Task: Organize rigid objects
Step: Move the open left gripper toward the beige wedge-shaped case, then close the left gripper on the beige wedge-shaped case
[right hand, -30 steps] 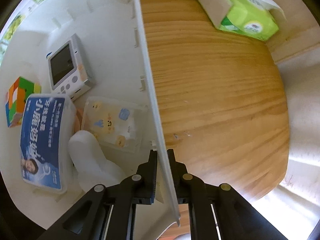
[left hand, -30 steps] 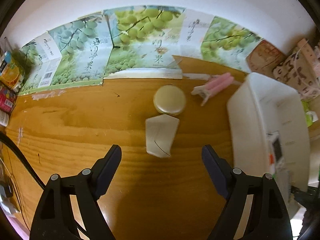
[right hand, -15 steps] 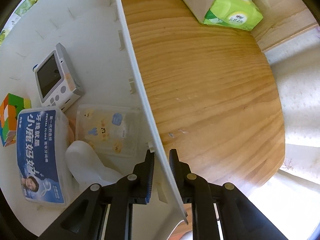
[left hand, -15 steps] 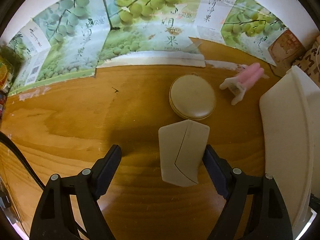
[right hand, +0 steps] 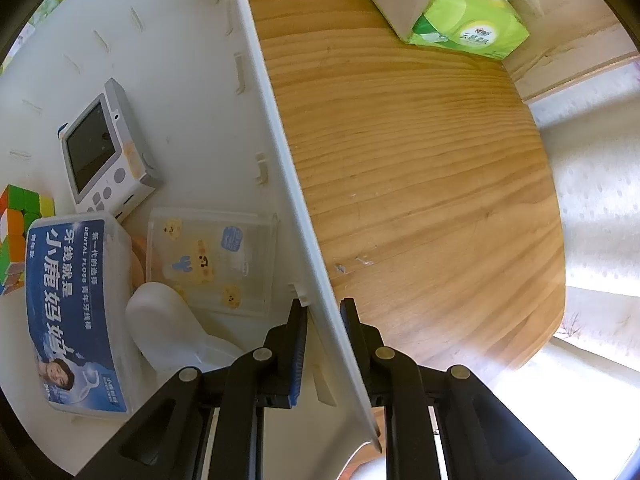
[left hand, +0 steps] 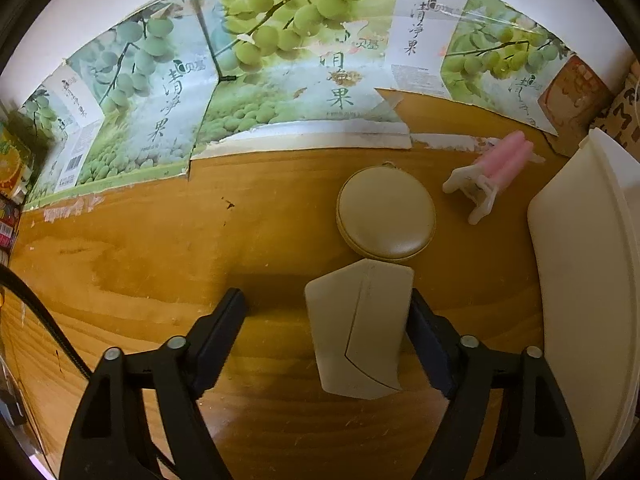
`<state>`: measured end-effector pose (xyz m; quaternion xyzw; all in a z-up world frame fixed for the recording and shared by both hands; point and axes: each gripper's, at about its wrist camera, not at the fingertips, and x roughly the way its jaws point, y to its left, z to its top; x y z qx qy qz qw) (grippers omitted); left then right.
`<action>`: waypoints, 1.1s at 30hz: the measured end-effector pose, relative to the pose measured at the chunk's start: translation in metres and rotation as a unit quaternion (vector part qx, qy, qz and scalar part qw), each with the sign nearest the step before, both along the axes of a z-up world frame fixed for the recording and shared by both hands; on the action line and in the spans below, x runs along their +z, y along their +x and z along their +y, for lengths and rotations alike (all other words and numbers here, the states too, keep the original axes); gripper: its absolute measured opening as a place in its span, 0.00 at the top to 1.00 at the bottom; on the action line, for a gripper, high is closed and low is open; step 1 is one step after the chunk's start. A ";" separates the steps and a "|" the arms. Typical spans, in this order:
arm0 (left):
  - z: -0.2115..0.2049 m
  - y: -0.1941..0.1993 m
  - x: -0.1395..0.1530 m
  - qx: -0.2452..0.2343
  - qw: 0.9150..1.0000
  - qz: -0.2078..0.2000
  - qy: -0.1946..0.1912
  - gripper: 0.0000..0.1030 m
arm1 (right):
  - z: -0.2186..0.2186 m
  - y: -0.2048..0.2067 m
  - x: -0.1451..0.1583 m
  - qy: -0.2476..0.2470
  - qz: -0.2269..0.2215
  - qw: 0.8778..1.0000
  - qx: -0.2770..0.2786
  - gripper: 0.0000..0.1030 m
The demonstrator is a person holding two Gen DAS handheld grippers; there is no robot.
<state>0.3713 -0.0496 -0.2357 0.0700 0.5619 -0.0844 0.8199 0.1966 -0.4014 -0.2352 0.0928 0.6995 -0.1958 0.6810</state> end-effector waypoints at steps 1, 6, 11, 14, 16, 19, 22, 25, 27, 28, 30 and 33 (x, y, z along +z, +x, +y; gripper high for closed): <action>-0.001 0.001 0.000 -0.001 1.000 -0.003 -0.001 0.28 | 0.000 0.000 0.000 0.000 0.000 1.000 0.000 0.84; -0.003 0.002 0.005 0.001 1.000 -0.012 -0.004 0.49 | 0.000 -0.002 0.000 0.000 -0.004 1.000 -0.001 0.84; -0.001 -0.001 0.009 0.003 1.000 -0.007 -0.005 0.51 | 0.000 -0.005 0.003 0.001 -0.010 1.000 0.002 0.84; -0.002 -0.006 0.011 0.006 1.000 -0.001 -0.003 0.51 | 0.001 -0.008 0.005 0.002 -0.013 1.000 0.005 0.84; 0.002 -0.013 0.014 0.011 1.000 0.001 0.001 0.51 | 0.001 -0.009 0.006 0.003 -0.016 1.000 0.009 0.85; 0.007 -0.027 0.016 0.024 1.000 0.004 0.004 0.51 | 0.002 -0.011 0.008 0.005 -0.019 1.000 0.017 0.85; 0.010 -0.042 0.023 0.029 1.000 -0.001 0.003 0.51 | 0.003 -0.013 0.009 0.008 -0.022 0.999 0.026 0.86; 0.014 -0.059 0.030 0.034 0.999 -0.006 0.003 0.51 | 0.004 -0.016 0.011 0.012 -0.026 0.999 0.038 0.87; 0.012 -0.068 0.034 0.039 0.999 -0.010 0.006 0.51 | 0.004 -0.018 0.013 0.015 -0.028 0.998 0.047 0.87; 0.012 -0.074 0.037 0.043 0.999 -0.011 0.006 0.51 | 0.005 -0.019 0.014 0.017 -0.030 0.998 0.052 0.87; 0.012 -0.086 0.042 0.050 0.999 -0.010 0.001 0.51 | 0.007 -0.021 0.015 0.020 -0.032 0.997 0.061 0.87; 0.013 -0.103 0.049 0.064 0.998 -0.007 -0.004 0.51 | 0.009 -0.026 0.017 0.026 -0.036 0.996 0.079 0.87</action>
